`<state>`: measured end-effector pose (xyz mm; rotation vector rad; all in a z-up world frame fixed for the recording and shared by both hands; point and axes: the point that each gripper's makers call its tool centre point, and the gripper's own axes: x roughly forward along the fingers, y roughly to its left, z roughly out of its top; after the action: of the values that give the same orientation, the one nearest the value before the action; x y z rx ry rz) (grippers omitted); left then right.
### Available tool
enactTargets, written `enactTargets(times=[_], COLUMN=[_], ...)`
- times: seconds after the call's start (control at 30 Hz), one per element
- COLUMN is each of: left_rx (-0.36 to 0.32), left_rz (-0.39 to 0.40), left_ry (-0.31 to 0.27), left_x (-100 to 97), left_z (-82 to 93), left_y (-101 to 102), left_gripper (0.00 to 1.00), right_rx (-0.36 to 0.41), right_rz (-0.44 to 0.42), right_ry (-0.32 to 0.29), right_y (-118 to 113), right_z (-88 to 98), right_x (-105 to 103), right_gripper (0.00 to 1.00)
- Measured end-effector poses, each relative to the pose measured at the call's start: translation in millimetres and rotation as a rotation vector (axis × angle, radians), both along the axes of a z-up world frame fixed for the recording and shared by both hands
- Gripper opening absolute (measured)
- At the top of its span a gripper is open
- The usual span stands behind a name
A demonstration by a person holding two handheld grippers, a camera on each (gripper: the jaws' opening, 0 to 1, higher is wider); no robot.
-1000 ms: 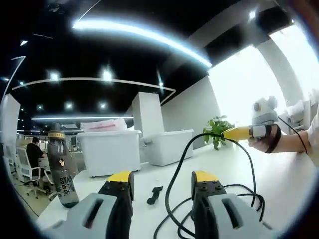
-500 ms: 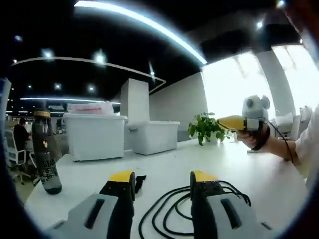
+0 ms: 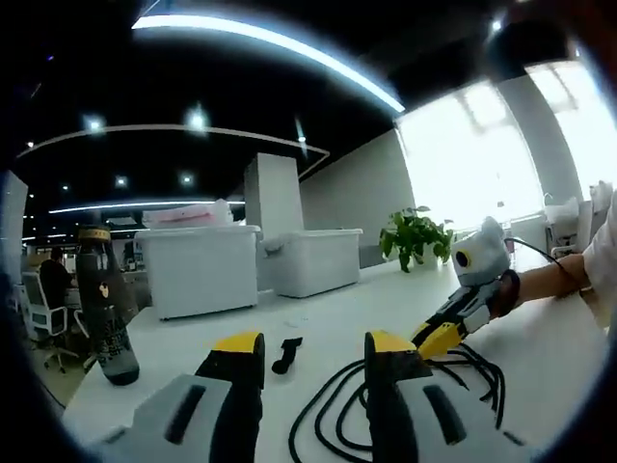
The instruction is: Coil the Type-C to USB data cable on the desktop and secure it with Velcro straps.
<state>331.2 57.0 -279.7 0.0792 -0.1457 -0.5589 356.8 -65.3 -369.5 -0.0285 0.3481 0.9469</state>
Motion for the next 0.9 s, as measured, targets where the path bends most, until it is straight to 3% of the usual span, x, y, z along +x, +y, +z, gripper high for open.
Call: enactTargets(times=[0.1, 0.23, 0.3, 0.47, 0.53, 0.73, 0.9], left_rx=[-0.013, -0.04, -0.053, -0.068, -0.072, -0.069, -0.128], left_rz=[-0.004, -0.009, -0.007, 0.003, 0.002, -0.031, -0.137], left_ry=[0.0, -0.002, -0.001, 0.0, 0.001, 0.004, 0.066], left_x=[-0.8, -1.4, -1.1, 0.3, 0.1, -3.8, -10.1], left_z=[1.9, 5.6, 7.0, 8.9, 9.2, 8.1, 1.0], left_y=[0, 0, 2, 6, 6, -2, -21], left_gripper=[0.43, 0.43, 0.43, 0.43, 0.43, 0.43, 0.45], right_rx=[-0.13, -0.128, -0.202, -0.226, -0.185, -0.066, -0.018], right_rz=[-0.001, 0.031, 0.081, 0.07, 0.044, -0.006, 0.002], right_ry=[-0.105, -0.084, -0.167, -0.208, -0.231, -0.428, -0.598], right_y=[-1, 11, 13, 12, 10, 4, 6], right_z=[-8.6, -9.7, -8.1, -3.4, 7.7, 66.6, 103.2], right_x=[10, 12, 13, 9, 11, 4, -18], right_gripper=[0.18, 0.12, 0.04, 0.01, 0.01, 0.0, 0.0])
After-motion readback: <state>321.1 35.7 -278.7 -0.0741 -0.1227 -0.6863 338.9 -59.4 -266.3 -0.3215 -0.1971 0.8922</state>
